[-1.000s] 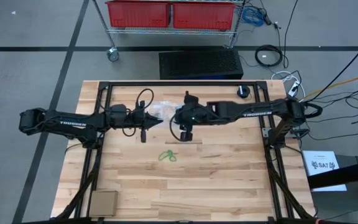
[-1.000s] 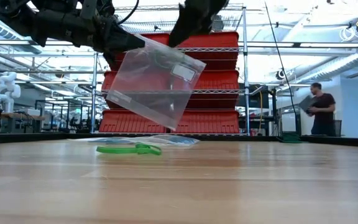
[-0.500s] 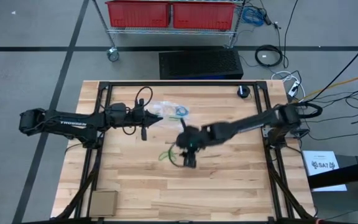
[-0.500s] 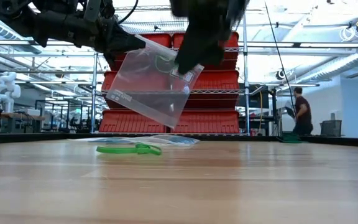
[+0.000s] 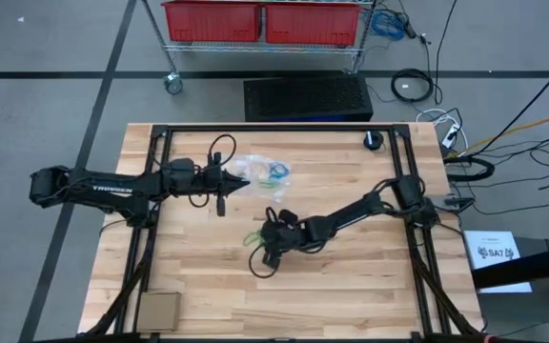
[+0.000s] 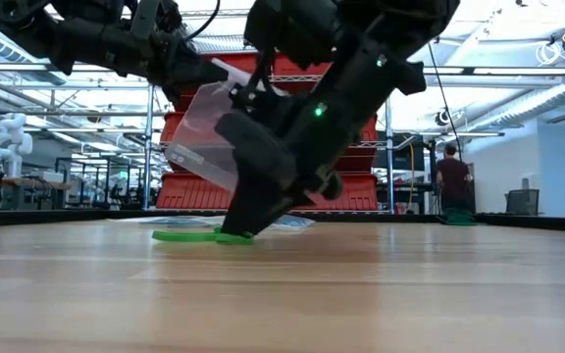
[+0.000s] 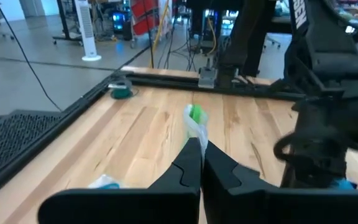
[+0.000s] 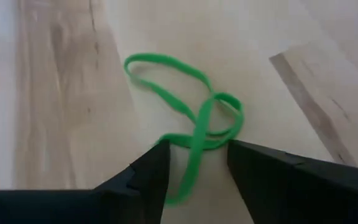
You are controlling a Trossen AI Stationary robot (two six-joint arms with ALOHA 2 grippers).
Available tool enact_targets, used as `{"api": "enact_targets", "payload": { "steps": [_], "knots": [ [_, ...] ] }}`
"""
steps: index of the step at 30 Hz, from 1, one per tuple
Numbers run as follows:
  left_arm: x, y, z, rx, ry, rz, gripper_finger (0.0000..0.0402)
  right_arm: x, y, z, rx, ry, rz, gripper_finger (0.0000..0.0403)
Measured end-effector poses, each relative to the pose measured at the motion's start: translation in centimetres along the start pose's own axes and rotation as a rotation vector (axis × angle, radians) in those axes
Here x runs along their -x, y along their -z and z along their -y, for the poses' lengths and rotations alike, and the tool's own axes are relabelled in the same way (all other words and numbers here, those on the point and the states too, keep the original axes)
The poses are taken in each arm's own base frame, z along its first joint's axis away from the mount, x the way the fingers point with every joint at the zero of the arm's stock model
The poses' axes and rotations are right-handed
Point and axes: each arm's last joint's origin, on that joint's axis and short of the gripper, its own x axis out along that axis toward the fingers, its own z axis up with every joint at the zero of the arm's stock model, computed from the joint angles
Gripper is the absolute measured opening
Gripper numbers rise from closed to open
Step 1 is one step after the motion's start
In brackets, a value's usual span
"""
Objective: Sort rubber bands
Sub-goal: Put the green rubber band into the right zip lock bag
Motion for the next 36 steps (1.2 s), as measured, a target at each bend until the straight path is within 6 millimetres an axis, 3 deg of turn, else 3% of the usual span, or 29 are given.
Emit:
{"api": "enact_targets", "payload": {
  "steps": [3,6,8,13,17,21,27,30,36],
  "knots": [
    [0.0,0.2,0.0,0.001,0.0,-0.022,0.0,-0.1,0.0,0.1,-0.031,0.008,-0.001,0.0112],
    [0.0,0.3,0.0,0.001,0.002,-0.032,0.0,0.2,0.0,0.0,-0.035,0.006,-0.003,0.0033],
    [0.0,0.3,0.1,0.001,0.011,-0.031,0.0,0.8,0.0,-0.3,-0.027,-0.013,-0.013,0.0012],
    [0.0,0.3,0.1,-0.006,0.022,-0.031,0.0,4.5,-1.5,-1.2,-0.018,-0.053,0.015,0.0003],
    [0.0,0.3,0.1,-0.007,0.038,-0.034,0.0,7.7,-3.0,-0.7,0.002,-0.012,0.064,0.0002],
    [0.0,0.4,0.2,-0.006,0.062,-0.037,0.0,12.0,-5.2,0.1,0.05,0.085,0.201,0.0001],
    [0.0,0.4,0.3,-0.005,0.069,-0.047,0.0,16.7,-7.5,1.6,0.179,0.284,0.372,0.0001],
    [0.0,0.4,0.4,-0.005,0.07,-0.047,0.0,17.6,-8.0,2.2,0.233,0.334,0.393,0.0],
    [0.0,0.4,0.4,0.002,0.085,-0.041,0.0,16.9,-8.7,3.0,0.289,0.36,0.394,0.0]
  ]
}}
